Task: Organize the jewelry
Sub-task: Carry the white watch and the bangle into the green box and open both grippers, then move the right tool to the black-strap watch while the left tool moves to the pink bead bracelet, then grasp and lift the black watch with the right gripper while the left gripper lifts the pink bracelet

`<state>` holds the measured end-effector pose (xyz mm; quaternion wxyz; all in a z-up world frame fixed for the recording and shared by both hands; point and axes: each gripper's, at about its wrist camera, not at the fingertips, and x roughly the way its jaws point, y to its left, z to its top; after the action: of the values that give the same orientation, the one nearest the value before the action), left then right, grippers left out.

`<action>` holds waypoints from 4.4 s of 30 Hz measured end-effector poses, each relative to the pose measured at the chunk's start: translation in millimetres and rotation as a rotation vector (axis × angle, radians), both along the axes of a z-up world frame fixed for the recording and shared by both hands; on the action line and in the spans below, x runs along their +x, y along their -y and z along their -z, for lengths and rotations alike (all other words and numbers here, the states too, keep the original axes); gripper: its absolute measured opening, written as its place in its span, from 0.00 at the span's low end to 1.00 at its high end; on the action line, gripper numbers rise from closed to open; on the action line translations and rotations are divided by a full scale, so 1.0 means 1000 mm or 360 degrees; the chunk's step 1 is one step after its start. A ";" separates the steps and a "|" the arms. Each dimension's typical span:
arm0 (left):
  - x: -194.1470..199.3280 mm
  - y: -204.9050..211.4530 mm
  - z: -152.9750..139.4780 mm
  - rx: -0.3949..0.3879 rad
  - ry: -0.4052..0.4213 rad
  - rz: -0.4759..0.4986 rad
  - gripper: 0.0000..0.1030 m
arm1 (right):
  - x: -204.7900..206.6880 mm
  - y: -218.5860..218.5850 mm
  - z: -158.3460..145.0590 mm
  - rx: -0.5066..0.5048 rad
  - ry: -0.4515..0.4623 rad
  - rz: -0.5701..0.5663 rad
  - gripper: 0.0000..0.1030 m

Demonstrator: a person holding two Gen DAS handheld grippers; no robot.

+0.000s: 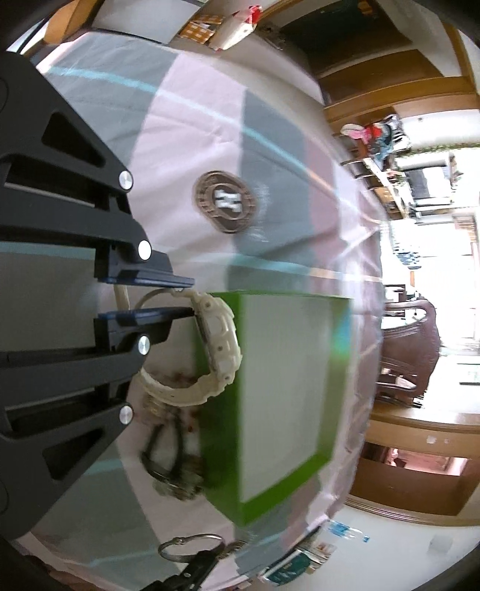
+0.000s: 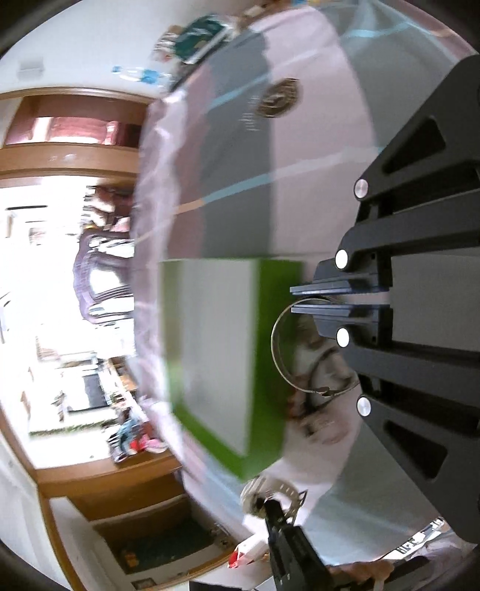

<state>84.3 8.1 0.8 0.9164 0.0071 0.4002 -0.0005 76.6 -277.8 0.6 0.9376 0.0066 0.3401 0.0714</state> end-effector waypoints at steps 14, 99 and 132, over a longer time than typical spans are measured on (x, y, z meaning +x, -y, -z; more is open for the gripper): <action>0.108 0.019 -0.020 -0.0010 -0.0025 -0.0046 0.12 | 0.114 -0.036 -0.015 -0.0033 -0.0010 -0.0029 0.04; -0.003 0.009 0.073 0.0082 -0.0289 0.0108 0.13 | 0.000 -0.016 0.068 0.0154 -0.0414 -0.0213 0.40; -0.012 0.005 0.052 0.0069 -0.0164 0.0101 0.08 | -0.002 -0.047 0.068 0.0028 -0.0343 -0.0221 0.10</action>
<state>71.8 3.3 -50.9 0.8937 0.0396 0.4463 -0.0210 74.6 -230.8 -67.3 0.8884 -0.0010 0.4379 0.1380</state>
